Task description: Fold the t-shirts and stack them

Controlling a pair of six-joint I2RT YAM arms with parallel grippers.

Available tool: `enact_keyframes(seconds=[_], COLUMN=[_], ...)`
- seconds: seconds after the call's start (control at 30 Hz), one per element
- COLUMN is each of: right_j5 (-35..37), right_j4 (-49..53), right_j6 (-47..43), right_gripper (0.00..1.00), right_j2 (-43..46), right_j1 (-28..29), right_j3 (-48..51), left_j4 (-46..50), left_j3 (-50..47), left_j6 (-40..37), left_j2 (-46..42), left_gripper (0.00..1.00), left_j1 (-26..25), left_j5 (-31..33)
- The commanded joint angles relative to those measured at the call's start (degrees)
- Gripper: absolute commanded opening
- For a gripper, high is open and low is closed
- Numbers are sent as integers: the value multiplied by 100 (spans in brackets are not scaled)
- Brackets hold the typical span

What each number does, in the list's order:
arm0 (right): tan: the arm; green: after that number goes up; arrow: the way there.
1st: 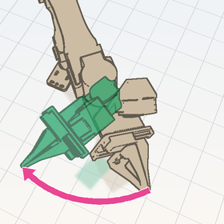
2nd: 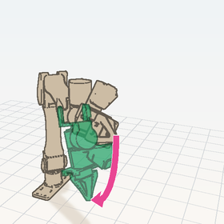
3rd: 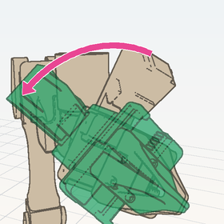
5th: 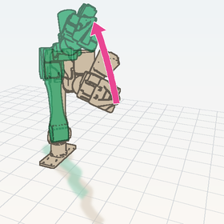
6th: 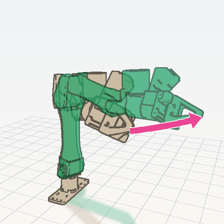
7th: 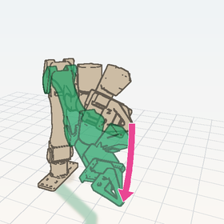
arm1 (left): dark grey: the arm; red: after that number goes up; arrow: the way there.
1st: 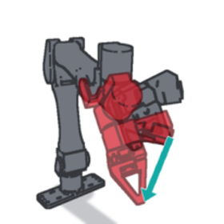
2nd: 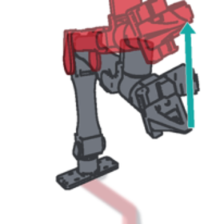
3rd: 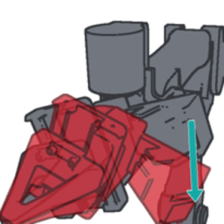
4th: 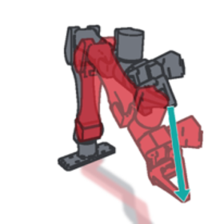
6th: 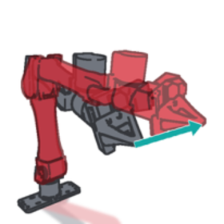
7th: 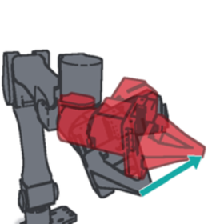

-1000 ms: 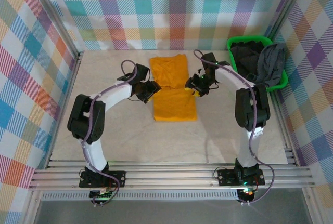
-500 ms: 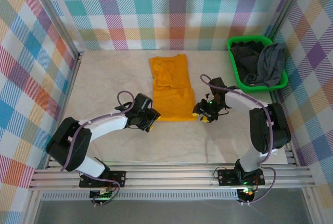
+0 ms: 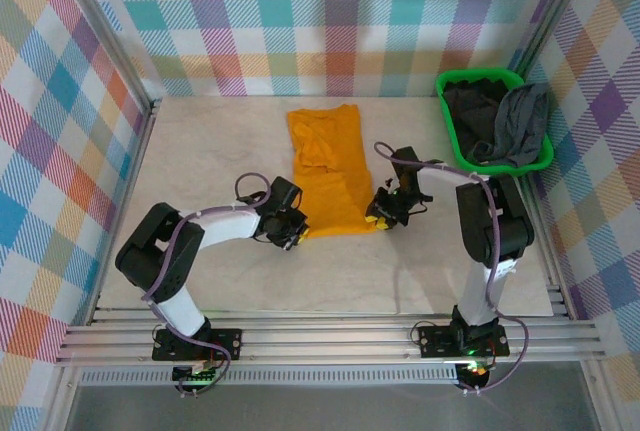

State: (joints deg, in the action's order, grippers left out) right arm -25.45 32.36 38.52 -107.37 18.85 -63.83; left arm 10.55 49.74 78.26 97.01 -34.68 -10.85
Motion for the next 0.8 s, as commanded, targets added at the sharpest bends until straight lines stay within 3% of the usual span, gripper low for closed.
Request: enact_keyframes(seconds=[0.0, 0.13, 0.3, 0.6, 0.77], right_j5=[-160, -45, -193, -612, -849], right_j4=[-69, 28, 253, 611, 1193], right_j6=[150, 199, 157, 268, 298], right_gripper=[14, 0, 0, 0, 0], right_j2=[-37, 358, 895, 2141, 2844], right_j1=[50, 88, 225, 717, 772], right_j3=[-147, -148, 229, 1454, 1708], left_j4=[-630, -246, 210, 465, 853], left_j3=[208, 327, -35, -1303, -1336], left_j6=[-218, -448, -547, -455, -547], left_j2=[407, 131, -600, -1975, -2581], left_gripper=[4, 0, 0, 0, 0], left_j1=[67, 75, -23, -663, -875], left_j5=[304, 317, 72, -835, -1277])
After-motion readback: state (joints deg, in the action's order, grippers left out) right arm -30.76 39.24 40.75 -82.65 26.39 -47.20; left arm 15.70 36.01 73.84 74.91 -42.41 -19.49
